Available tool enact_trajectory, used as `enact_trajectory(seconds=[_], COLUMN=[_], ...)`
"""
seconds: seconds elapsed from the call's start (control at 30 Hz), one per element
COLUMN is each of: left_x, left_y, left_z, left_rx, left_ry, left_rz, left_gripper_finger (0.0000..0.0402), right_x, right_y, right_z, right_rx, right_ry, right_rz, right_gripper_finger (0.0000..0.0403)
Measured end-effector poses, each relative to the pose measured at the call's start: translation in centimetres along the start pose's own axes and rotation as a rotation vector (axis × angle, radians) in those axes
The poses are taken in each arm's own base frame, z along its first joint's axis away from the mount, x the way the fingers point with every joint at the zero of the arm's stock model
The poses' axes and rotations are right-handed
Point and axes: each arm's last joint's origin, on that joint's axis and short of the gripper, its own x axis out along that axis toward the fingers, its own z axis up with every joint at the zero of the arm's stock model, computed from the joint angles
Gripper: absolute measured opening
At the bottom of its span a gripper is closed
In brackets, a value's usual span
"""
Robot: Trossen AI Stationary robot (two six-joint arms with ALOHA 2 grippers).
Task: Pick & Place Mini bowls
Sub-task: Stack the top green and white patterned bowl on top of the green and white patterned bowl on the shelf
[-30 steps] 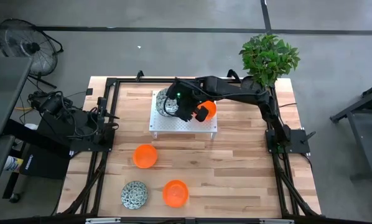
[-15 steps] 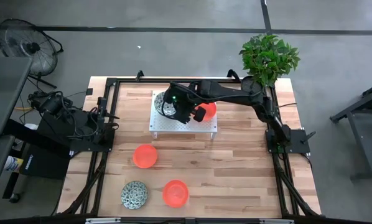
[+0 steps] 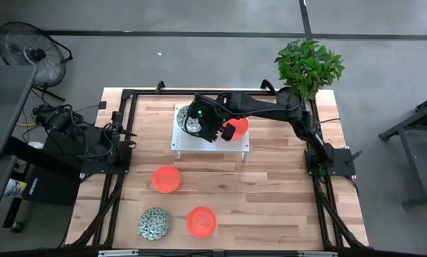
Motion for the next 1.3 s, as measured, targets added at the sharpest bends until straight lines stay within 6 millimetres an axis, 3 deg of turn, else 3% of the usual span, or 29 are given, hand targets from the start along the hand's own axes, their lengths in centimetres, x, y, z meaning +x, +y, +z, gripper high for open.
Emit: enact_trajectory(seconds=[0.53, 0.97, 1.3], left_x=[0.0, 0.0, 0.0], left_y=[0.0, 0.0, 0.0], left_z=[0.0, 0.0, 0.0], left_rx=[0.0, 0.0, 0.0], left_ry=[0.0, 0.0, 0.0], left_rz=[0.0, 0.0, 0.0], left_gripper_finger=[0.0124, 0.0124, 0.0124], right_x=[-0.03, -0.04, -0.13], right_y=[-0.37, -0.51, -0.22], right_z=[0.06, 0.11, 0.95], right_rx=[0.111, 0.181, 0.166], right_ry=[0.012, 0.005, 0.041], right_rz=[-0.046, -0.06, -0.078], right_gripper_finger=[0.0038, 0.0106, 0.011])
